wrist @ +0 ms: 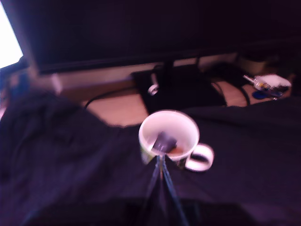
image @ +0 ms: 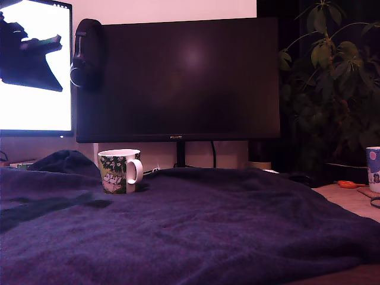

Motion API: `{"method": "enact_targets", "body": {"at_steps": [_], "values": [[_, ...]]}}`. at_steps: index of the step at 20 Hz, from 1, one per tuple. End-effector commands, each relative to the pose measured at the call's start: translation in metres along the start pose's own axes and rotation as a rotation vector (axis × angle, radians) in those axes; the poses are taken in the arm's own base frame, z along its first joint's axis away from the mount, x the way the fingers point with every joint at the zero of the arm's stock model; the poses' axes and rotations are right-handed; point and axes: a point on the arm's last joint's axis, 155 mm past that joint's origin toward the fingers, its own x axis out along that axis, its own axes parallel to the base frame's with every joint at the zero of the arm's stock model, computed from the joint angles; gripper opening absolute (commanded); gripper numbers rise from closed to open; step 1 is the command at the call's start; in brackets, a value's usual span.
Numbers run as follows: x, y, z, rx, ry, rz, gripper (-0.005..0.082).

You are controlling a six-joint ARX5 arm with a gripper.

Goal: Pick up the coffee capsules on the table and drop them inside the coffee cup

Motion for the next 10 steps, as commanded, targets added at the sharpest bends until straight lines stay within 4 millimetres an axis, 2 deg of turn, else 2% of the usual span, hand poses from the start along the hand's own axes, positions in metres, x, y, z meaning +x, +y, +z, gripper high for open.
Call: {"method": "enact_targets", "body": {"at_steps": [1, 10], "values": [[-0.005, 0.003, -0.019, -0.029, 0.010, 0.009, -0.0023], [-0.039, 0.012, -0.068, -0.087, -0.001, 0.052, -0.0023]]}}
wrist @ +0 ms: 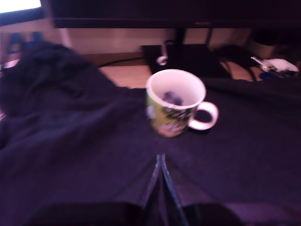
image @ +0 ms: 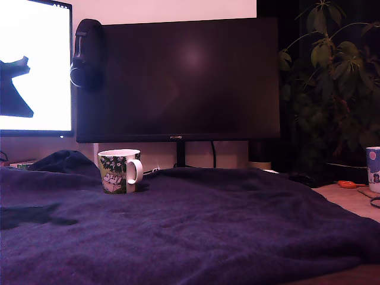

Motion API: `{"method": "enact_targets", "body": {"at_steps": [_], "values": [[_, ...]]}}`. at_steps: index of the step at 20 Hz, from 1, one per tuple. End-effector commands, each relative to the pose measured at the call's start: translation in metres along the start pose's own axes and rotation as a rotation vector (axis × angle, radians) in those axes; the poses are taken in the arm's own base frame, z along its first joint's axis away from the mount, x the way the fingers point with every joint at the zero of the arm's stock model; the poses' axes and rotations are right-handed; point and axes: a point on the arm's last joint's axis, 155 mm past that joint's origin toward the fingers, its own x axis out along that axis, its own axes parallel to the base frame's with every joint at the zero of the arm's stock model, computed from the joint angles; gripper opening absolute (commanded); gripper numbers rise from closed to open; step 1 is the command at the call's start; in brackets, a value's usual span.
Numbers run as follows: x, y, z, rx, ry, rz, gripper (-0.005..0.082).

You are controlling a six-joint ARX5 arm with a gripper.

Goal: Pick up the coffee capsules on the table and drop them inside the coffee cup

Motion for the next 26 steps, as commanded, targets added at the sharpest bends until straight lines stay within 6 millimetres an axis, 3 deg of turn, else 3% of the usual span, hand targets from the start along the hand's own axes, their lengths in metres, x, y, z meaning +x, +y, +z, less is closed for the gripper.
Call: {"method": "enact_targets", "body": {"at_steps": [1, 11, 26], "values": [[-0.008, 0.002, -0.016, -0.024, 0.008, 0.009, -0.0023], [-0.046, -0.002, -0.054, -0.070, 0.056, 0.023, -0.0023], [-0.102, -0.008, -0.034, -0.067, -0.064, 0.073, -0.0023]]}}
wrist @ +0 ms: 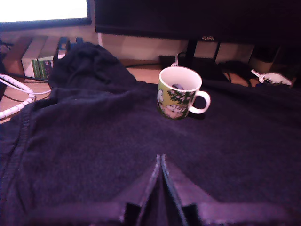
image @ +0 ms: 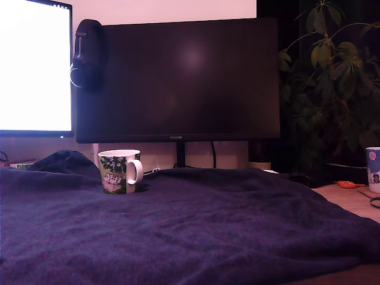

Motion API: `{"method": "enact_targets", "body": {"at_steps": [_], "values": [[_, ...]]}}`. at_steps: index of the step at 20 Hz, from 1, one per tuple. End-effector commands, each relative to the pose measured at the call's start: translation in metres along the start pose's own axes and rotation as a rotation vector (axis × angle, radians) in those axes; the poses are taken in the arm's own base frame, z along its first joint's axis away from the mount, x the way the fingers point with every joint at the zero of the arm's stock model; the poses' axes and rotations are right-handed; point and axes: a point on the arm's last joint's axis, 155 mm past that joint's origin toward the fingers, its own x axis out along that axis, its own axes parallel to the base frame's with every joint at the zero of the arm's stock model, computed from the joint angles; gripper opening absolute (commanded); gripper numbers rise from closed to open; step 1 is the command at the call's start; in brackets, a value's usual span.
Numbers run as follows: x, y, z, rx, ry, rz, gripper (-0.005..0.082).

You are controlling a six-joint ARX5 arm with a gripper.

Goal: Pick up the coffee capsules on the table and drop them inside the coffee cup

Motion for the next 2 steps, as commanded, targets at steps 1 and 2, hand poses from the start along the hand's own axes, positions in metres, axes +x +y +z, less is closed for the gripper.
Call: {"method": "enact_targets", "body": {"at_steps": [1, 2], "values": [[-0.0003, 0.0027, -0.0099, -0.011, 0.015, 0.008, -0.0023], [-0.0019, 0.0022, -0.0094, -0.013, 0.010, 0.007, -0.0023]]}}
